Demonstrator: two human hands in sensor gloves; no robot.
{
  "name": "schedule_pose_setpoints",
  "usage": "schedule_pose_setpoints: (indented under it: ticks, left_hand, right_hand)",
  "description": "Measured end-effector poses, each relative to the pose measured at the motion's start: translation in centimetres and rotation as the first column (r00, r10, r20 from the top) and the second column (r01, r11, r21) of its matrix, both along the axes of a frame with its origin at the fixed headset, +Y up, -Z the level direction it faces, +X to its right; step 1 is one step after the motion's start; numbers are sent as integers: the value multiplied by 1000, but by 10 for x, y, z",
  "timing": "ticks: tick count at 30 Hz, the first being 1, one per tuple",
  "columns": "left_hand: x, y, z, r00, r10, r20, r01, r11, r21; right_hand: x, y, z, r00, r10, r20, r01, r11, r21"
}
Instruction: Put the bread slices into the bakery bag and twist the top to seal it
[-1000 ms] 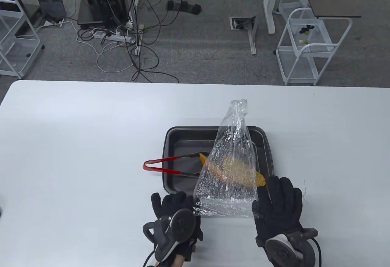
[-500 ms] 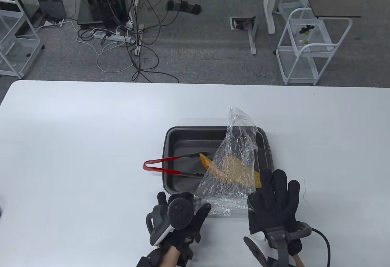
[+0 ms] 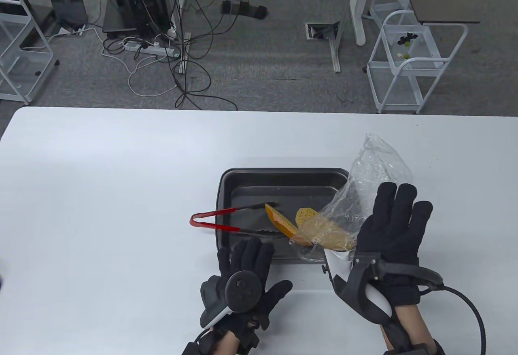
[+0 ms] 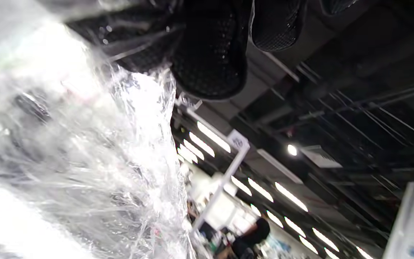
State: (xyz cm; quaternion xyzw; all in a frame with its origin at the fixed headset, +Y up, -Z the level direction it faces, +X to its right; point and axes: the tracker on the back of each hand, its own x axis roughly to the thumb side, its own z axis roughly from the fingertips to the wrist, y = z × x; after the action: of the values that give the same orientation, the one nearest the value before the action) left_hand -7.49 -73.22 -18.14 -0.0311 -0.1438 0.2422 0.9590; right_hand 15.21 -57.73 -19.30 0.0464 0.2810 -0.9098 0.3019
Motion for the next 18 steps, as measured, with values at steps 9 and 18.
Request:
schedule_pose_setpoints:
  ticks: [9,18]
  left_hand:
    - [2,-7,-5,995,-97,-32,96,995,-32]
    - [10,-3,-3,984,-175,-45,175,985,-14]
  right_hand:
    - [52,-41,-23,949,-295,108,309,939,-151]
    - [59,-47,-41,924,-382,33,380,903,-200]
